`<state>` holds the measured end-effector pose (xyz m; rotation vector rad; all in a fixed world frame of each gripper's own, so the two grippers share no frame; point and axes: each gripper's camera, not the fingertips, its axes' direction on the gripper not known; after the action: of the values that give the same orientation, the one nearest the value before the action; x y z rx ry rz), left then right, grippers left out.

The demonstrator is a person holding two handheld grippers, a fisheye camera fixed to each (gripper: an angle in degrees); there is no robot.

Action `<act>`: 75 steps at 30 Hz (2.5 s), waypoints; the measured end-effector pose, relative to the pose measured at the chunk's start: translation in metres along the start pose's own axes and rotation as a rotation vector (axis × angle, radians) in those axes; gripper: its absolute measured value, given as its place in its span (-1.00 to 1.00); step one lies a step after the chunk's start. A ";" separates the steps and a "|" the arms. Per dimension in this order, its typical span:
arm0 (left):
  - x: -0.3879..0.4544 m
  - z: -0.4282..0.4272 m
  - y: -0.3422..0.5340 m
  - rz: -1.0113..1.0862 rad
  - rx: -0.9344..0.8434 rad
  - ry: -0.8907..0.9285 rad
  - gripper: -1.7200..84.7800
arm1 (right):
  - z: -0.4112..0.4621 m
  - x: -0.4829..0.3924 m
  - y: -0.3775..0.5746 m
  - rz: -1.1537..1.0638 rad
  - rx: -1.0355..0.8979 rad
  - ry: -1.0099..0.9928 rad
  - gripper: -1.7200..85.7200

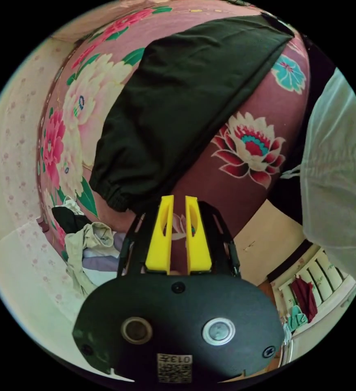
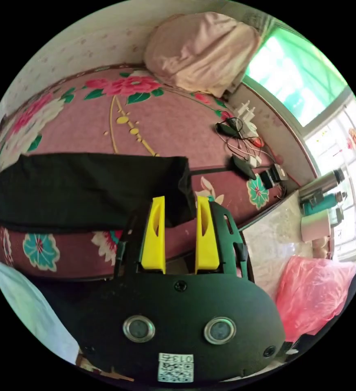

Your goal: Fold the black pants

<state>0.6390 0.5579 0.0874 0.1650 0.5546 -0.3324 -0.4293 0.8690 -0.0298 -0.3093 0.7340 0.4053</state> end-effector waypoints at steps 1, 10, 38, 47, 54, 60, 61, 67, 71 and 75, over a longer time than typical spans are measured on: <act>0.000 -0.005 -0.002 -0.007 0.023 0.003 -0.81 | 0.003 0.011 -0.004 0.028 0.002 -0.008 -0.70; -0.007 0.018 -0.150 0.043 0.056 0.168 -0.90 | 0.147 0.064 -0.077 0.073 -0.208 -0.258 -0.89; -0.076 -0.004 -0.181 -0.047 0.128 0.067 -0.96 | 0.237 0.137 -0.158 -0.057 -0.240 -0.332 -0.82; -0.064 0.036 -0.092 -0.038 0.018 0.137 -0.97 | 0.233 0.208 -0.141 0.244 -0.164 -0.461 -0.76; -0.147 0.026 0.017 -0.505 0.108 0.116 -0.93 | 0.095 0.185 -0.109 0.207 0.080 -0.274 -0.78; -0.243 0.096 0.130 -1.094 0.129 0.208 -0.77 | 0.072 0.067 -0.071 0.153 -0.034 -0.275 -0.82; -0.249 0.102 0.135 -1.115 0.137 0.223 -0.75 | 0.071 0.055 -0.068 0.145 -0.053 -0.235 -0.82; -0.296 0.166 0.138 -1.147 0.158 0.433 -0.70 | 0.076 0.002 -0.070 0.133 -0.123 0.008 -0.79; -0.305 0.180 0.132 -1.018 0.070 0.461 -0.80 | 0.126 -0.003 -0.098 0.088 -0.311 -0.021 -0.92; -0.298 0.169 0.160 -0.893 0.091 0.431 -0.81 | 0.126 0.015 -0.125 0.126 -0.324 -0.051 -0.95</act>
<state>0.5396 0.7450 0.4002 0.0655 1.0289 -1.2093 -0.2884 0.8141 0.0654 -0.5564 0.6383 0.6512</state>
